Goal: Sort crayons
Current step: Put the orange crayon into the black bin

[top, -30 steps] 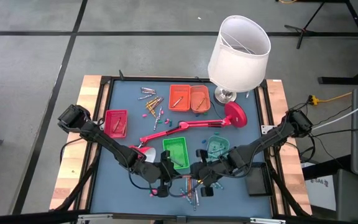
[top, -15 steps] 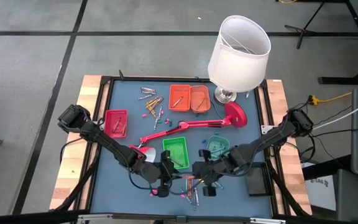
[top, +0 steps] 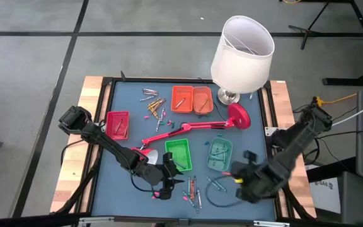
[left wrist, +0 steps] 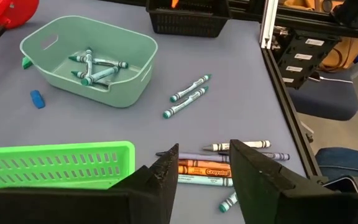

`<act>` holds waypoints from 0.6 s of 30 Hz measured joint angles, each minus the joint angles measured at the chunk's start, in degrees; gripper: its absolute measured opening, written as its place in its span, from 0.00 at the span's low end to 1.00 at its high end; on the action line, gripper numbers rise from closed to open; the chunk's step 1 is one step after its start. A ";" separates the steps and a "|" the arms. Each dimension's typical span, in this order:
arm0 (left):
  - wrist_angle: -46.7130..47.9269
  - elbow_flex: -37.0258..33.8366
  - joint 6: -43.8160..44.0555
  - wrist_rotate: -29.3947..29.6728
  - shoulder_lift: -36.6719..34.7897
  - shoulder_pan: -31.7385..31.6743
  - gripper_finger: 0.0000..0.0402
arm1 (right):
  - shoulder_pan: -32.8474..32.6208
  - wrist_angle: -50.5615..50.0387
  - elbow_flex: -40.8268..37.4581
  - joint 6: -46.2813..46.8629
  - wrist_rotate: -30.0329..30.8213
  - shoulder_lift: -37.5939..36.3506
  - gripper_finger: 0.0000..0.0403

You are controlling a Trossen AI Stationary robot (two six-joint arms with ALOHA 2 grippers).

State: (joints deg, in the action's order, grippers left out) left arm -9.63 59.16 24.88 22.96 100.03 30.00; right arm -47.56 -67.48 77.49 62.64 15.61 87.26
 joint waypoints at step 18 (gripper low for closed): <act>-0.94 0.00 -0.02 -4.47 0.47 0.43 0.23 | -20.12 -1.62 -12.69 39.16 -7.44 0.09 0.08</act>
State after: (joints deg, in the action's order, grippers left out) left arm -10.57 59.16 24.86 18.49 100.50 30.43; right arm -67.68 -69.10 64.80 101.80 8.17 87.35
